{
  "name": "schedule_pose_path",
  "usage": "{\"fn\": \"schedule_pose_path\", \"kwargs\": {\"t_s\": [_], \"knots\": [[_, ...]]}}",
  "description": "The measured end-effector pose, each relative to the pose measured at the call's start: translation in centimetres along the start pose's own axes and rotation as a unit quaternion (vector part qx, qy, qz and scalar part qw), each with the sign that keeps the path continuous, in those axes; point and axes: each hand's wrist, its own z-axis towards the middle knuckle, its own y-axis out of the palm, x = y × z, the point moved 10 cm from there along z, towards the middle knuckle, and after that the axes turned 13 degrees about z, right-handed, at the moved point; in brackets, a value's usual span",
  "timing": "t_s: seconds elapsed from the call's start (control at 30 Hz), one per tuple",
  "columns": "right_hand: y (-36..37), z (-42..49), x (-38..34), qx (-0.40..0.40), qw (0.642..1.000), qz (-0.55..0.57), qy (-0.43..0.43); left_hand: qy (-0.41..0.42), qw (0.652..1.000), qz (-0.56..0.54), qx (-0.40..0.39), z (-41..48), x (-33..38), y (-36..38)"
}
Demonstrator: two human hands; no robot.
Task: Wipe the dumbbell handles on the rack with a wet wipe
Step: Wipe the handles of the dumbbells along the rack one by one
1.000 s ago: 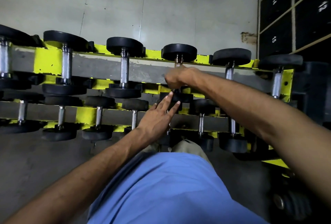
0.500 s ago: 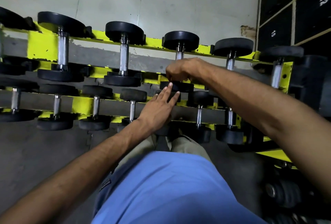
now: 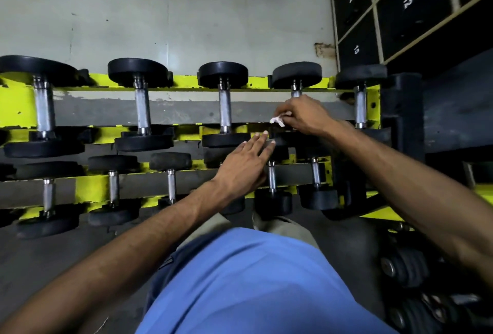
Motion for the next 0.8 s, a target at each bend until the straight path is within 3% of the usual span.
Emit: {"fn": "schedule_pose_path", "kwargs": {"t_s": [0.13, 0.27, 0.37, 0.43, 0.53, 0.57, 0.7, 0.8], "knots": [[-1.9, -1.7, 3.0, 0.073, 0.995, -0.066, -0.013, 0.024, 1.000, 0.013, 0.001, 2.6, 3.7, -0.5], [2.1, -2.3, 7.7, -0.038, 0.997, -0.070, -0.023, 0.018, 1.000, 0.016, -0.001, 5.5, 6.2, -0.3], [2.9, -1.1, 8.8, -0.079, 0.988, -0.105, -0.085, -0.013, 0.999, 0.032, -0.020, 6.9, 7.5, 0.7], [1.6, 0.4, 8.4, -0.055, 0.977, -0.151, -0.137, -0.041, 0.998, 0.028, -0.035, 7.2, 8.6, 1.7], [-1.3, 2.6, 9.1, 0.024, 0.977, -0.154, -0.146, -0.101, 0.994, 0.013, -0.037, 7.5, 9.5, 2.7], [-0.7, 2.8, 9.1, 0.011, 0.976, -0.153, -0.152, -0.123, 0.992, 0.003, -0.038, 7.6, 9.8, 3.0], [6.2, 1.1, 8.7, -0.218, 0.934, -0.192, -0.209, -0.175, 0.983, 0.005, -0.055, 7.8, 11.3, 3.0], [4.8, 2.1, 8.1, -0.190, 0.933, -0.191, -0.239, -0.193, 0.980, 0.016, -0.041, 8.6, 11.1, 2.3]]}}
